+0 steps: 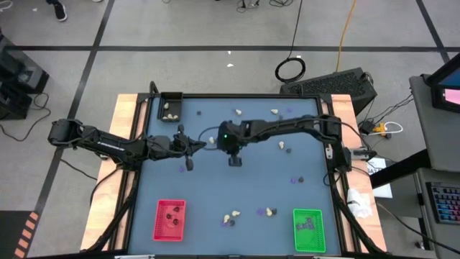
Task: Sort Halloween decoration
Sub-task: Put the black skull toy into the red bin
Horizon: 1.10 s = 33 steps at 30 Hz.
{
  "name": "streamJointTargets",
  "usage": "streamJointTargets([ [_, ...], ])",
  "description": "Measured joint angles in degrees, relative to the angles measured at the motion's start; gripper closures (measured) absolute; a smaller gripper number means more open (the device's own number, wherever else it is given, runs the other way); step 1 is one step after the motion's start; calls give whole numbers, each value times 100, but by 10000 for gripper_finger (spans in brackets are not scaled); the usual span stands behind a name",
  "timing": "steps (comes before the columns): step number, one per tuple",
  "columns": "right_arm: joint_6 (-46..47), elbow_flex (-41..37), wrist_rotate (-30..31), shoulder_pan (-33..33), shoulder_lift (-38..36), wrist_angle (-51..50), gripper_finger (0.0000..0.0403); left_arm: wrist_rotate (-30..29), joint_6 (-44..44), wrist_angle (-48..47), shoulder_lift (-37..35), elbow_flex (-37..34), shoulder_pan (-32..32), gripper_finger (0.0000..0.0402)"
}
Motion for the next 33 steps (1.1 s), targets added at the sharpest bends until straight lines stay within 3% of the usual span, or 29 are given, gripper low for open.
streamJointTargets([
  [5,212,0,29,276,-15,-84,402,44,-142,-258,2,0,0,395],
  [9,211,-47,382,485,-112,-400,402,140,-311,-729,1,90,7,395],
  [15,357,-1208,454,652,-284,848,403,11,-587,-2461,143,860,311,400],
  [20,936,-2600,713,763,-1155,2351,403,496,-367,-3303,707,1410,754,401],
  [25,1412,-3922,1276,976,-2373,3222,403,560,-276,-3458,1684,2016,1050,394],
  [33,1717,-5010,2321,1487,-3745,3516,403,555,23,-3458,2745,2773,1139,295],
])
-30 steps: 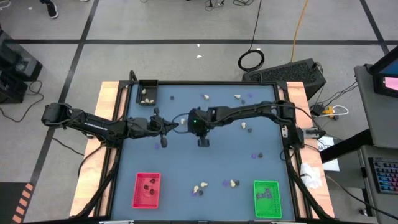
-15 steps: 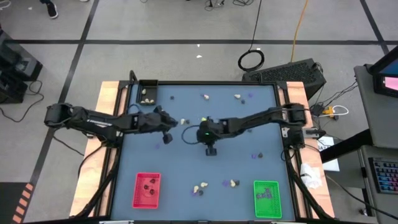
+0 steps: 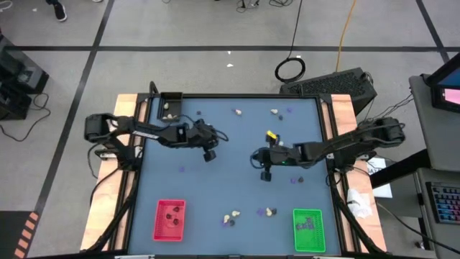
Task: Sort Halloween decoration
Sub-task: Put the black skull toy into the red bin
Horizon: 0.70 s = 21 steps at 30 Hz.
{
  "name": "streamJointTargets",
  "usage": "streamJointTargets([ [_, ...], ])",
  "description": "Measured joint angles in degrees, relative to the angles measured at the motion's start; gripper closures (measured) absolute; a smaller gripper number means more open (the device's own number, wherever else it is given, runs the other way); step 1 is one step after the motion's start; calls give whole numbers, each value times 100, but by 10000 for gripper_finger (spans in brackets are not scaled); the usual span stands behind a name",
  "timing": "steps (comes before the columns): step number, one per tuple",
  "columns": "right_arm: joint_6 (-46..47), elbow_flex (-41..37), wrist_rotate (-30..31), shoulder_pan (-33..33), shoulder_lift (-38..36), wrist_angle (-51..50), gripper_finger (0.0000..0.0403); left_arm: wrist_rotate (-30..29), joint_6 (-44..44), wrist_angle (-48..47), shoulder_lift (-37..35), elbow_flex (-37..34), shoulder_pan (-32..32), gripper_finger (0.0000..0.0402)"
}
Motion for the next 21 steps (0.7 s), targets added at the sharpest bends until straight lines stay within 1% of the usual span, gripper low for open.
streamJointTargets([
  [1,0,-45,90,52,-72,-21,403,-2,39,17,104,39,1,280],
  [4,-2,-92,105,177,-202,-34,403,-2,232,-11,371,131,21,241],
  [7,-41,-82,109,238,-223,105,403,-63,279,-39,562,187,122,217],
  [11,-71,-89,108,245,-215,117,403,-79,280,-46,766,269,292,211],
  [14,-69,-89,110,241,-215,140,403,46,277,57,890,305,394,211],
  [16,-70,-89,109,241,-214,162,403,162,281,111,953,310,440,211],
  [21,-83,-87,107,241,-213,220,403,195,452,312,1050,313,455,211],
])
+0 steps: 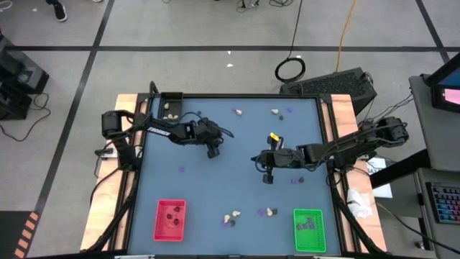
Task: Sort Halloween decoration
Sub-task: Put the black skull toy into the red bin
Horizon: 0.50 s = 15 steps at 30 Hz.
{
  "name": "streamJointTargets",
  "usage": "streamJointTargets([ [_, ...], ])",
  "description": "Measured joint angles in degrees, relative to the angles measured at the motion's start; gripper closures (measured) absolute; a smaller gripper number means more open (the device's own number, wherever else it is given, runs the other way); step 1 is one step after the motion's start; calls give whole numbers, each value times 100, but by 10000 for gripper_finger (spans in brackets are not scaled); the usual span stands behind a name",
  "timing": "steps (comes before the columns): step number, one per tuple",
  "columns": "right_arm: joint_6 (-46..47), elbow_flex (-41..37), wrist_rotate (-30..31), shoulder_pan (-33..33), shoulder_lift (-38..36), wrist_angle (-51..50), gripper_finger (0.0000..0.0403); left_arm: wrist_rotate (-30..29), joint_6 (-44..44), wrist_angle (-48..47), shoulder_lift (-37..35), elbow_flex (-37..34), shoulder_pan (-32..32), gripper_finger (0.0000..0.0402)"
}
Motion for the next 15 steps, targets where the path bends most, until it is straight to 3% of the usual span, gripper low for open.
streamJointTargets([
  [6,42,0,-2,0,2,0,403,124,-15,0,39,-2,25,225],
  [15,39,0,-3,0,2,0,403,299,-12,-149,50,-4,28,337],
])
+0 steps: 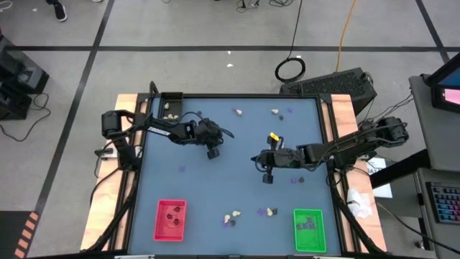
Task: Sort Halloween decoration
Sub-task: Put the black skull toy into the red bin
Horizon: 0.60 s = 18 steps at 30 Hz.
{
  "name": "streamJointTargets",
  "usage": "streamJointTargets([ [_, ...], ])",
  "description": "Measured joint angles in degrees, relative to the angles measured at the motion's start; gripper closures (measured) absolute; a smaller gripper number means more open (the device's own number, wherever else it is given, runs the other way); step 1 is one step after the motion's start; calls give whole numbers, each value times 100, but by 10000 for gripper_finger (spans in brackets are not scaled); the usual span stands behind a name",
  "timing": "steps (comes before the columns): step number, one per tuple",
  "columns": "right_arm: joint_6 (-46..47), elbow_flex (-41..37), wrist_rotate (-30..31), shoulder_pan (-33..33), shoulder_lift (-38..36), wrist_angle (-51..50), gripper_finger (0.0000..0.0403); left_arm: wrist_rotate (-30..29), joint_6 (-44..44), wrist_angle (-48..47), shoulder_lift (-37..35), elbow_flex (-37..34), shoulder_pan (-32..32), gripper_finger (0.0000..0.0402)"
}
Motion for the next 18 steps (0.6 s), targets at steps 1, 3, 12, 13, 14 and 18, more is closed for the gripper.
streamJointTargets([
  [1,0,0,0,0,0,0,403,2,0,0,2,0,0,340],
  [3,0,0,-1,0,0,0,403,2,0,4,2,-2,0,340],
  [12,0,0,-1,0,0,0,403,101,-11,-186,-326,-42,-75,340],
  [13,0,0,-1,0,0,0,403,135,-17,-192,-380,-44,-101,341],
  [14,0,1,-1,0,0,0,403,143,-15,-176,-443,-44,-122,344],
  [18,0,2,-2,0,0,0,403,160,-58,-348,-720,-33,-249,371],
])
